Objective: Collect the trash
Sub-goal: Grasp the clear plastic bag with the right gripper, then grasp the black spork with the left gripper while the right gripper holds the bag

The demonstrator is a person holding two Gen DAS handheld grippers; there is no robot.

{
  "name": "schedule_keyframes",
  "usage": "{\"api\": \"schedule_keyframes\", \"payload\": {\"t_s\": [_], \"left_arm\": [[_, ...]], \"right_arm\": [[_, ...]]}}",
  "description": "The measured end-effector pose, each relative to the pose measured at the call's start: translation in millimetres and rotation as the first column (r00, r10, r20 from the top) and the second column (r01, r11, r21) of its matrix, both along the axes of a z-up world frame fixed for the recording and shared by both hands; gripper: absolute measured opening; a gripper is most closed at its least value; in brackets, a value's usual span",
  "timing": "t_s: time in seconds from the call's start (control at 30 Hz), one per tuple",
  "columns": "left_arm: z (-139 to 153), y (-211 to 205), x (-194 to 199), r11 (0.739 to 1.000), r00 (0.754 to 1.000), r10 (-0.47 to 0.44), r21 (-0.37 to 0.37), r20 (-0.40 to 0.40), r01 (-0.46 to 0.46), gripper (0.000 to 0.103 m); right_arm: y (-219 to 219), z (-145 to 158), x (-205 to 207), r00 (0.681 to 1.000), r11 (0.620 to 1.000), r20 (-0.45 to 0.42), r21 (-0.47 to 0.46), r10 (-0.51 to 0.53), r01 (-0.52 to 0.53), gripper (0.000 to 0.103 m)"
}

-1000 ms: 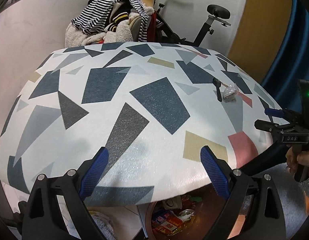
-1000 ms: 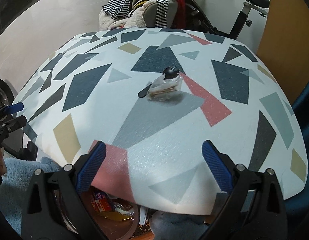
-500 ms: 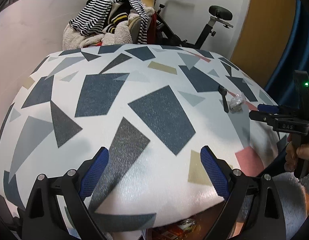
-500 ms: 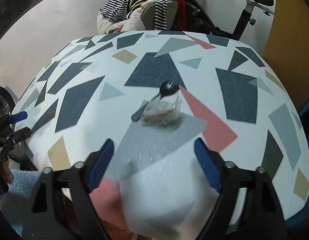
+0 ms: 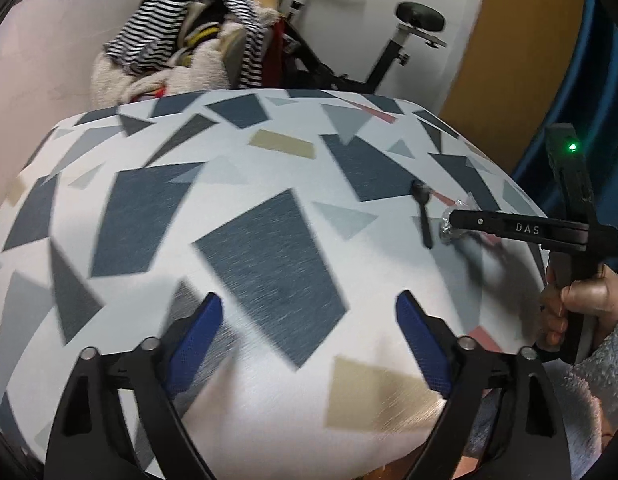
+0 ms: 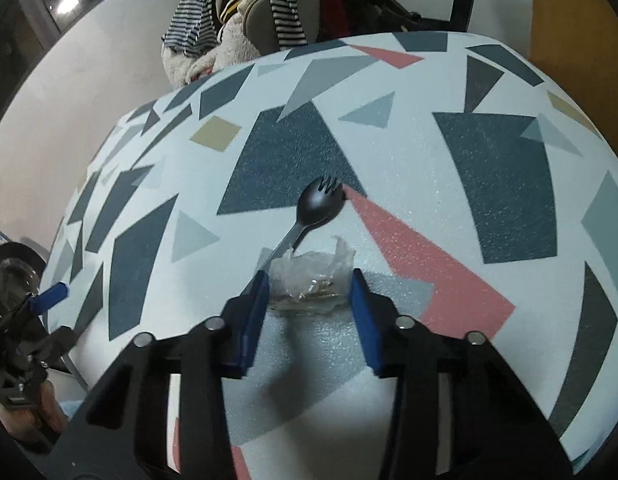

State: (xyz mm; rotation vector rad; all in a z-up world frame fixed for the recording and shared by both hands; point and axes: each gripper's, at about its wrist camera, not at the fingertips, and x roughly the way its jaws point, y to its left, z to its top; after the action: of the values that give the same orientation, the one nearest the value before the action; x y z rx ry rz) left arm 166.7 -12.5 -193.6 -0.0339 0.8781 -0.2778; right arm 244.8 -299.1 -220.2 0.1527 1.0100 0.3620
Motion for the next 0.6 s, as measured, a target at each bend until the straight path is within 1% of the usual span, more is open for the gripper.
{"api": "schedule_keyframes", "payload": {"t_s": [0.03, 0.1, 0.2, 0.3, 0.37, 0.47, 0.5, 0.6], "left_arm": [[-1, -8, 6, 1.000, 1.000, -0.019, -0.001, -0.006, 0.019, 0.078], [-2, -26, 19, 0.998, 0.998, -0.061, 0.006, -0.015, 0.061, 0.069], [-5, -57, 43, 0.993, 0.993, -0.115, 0.007, -0.034, 0.115, 0.057], [-8, -85, 67, 0.989, 0.988, -0.145, -0.024, -0.059, 0.144, 0.055], [-10, -100, 79, 0.987, 0.985, -0.159, -0.027, -0.067, 0.157, 0.055], [-18, -128, 95, 0.983, 0.980, -0.183, 0.017, -0.083, 0.185, 0.053], [-21, -136, 99, 0.980, 0.979, -0.187, 0.048, -0.086, 0.191, 0.052], [-28, -148, 108, 0.978, 0.980, -0.173, 0.096, -0.101, 0.183, 0.046]], "right_arm": [[-6, 3, -2, 1.000, 1.000, 0.016, 0.001, -0.008, 0.008, 0.035], [-15, 4, -3, 0.999, 1.000, 0.028, 0.000, -0.021, 0.021, 0.034], [-30, 11, -8, 0.997, 0.999, 0.059, -0.017, -0.041, 0.042, 0.033], [-42, 18, -12, 0.996, 0.998, 0.079, -0.027, -0.048, 0.050, 0.032], [-50, 21, -15, 0.995, 0.998, 0.090, -0.029, -0.050, 0.053, 0.032], [-61, 24, -17, 0.994, 0.998, 0.098, -0.023, -0.054, 0.057, 0.032], [-64, 26, -17, 0.993, 0.998, 0.102, -0.019, -0.056, 0.059, 0.032], [-70, 29, -20, 0.992, 0.998, 0.110, -0.011, -0.060, 0.061, 0.032]]}}
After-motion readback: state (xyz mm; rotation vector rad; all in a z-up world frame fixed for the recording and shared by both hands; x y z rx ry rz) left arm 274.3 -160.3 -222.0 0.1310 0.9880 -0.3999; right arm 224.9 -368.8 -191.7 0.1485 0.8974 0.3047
